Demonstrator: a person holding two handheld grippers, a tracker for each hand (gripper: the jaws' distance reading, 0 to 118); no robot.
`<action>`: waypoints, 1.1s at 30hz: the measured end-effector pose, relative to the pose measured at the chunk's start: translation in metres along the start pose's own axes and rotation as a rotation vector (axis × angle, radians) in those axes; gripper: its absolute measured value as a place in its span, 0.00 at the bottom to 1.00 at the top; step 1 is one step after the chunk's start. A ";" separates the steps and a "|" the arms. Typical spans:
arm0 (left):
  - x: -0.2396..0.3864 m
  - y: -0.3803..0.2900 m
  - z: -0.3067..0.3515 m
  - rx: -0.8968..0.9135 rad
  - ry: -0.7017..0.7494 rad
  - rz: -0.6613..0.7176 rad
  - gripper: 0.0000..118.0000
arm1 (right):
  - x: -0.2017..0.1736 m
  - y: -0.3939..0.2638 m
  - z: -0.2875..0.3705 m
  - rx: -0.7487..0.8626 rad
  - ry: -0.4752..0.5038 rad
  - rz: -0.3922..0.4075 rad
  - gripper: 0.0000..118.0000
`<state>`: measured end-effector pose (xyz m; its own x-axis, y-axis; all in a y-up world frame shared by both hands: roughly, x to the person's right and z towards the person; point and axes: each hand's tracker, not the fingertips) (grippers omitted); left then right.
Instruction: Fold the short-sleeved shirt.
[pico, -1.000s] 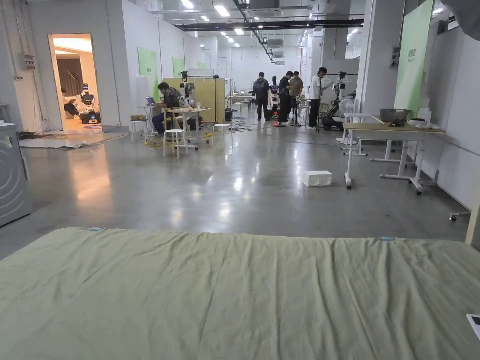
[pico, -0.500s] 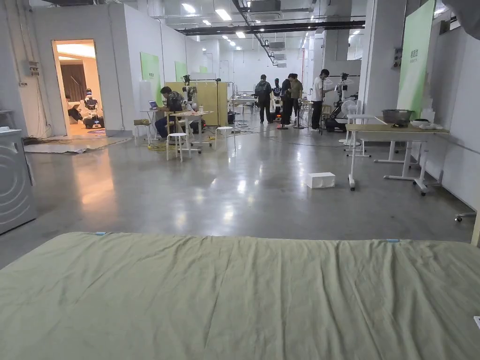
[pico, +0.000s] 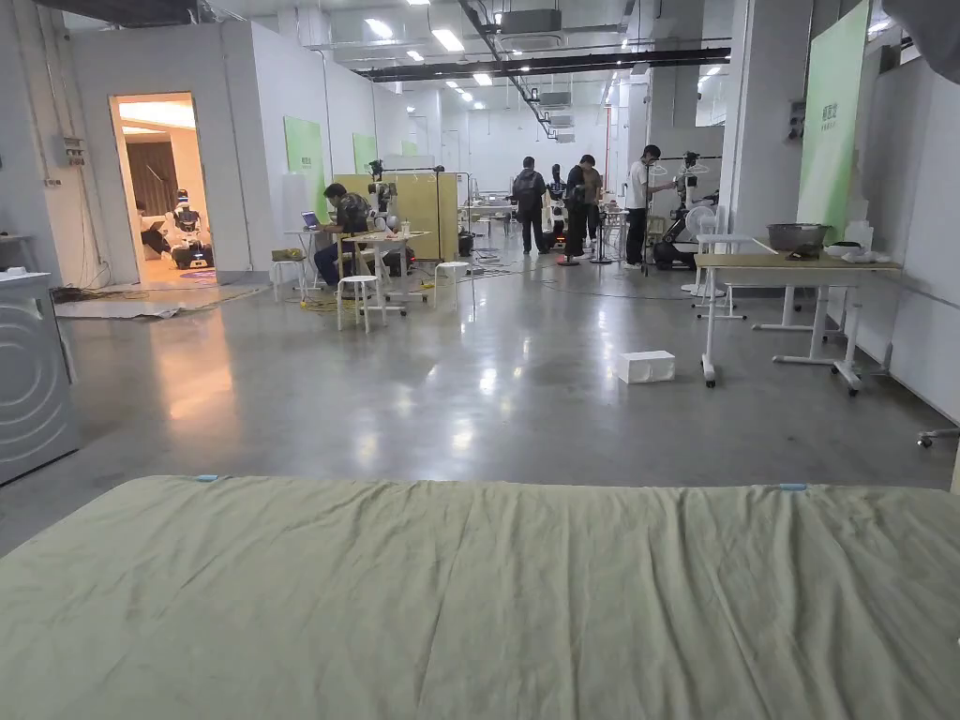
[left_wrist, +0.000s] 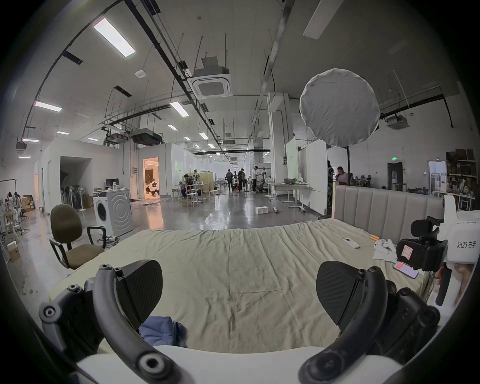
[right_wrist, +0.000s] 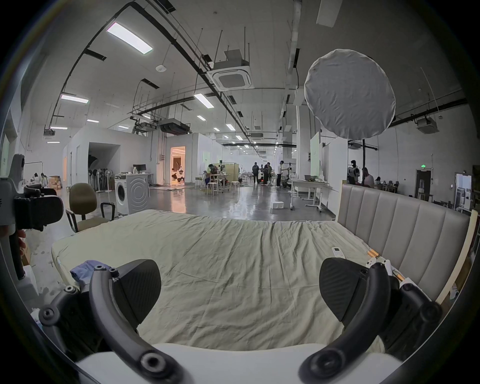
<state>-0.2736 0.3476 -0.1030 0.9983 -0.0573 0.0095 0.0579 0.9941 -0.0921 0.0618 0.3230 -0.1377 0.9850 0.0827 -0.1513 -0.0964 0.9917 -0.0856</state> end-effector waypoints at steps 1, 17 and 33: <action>0.000 0.000 0.000 0.000 0.000 0.002 0.99 | -0.001 0.000 0.000 0.003 -0.009 0.008 1.00; 0.005 -0.003 0.000 -0.020 0.004 -0.001 0.99 | -0.017 0.014 -0.002 -0.043 -0.104 -0.134 1.00; 0.006 0.010 0.000 -0.004 -0.025 0.094 0.99 | -0.035 0.031 0.001 -0.247 -0.042 -0.319 1.00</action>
<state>-0.2670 0.3576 -0.1036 0.9989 0.0387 0.0253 -0.0360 0.9945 -0.0979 0.0245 0.3505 -0.1340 0.9757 -0.2159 -0.0387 0.1884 0.9152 -0.3562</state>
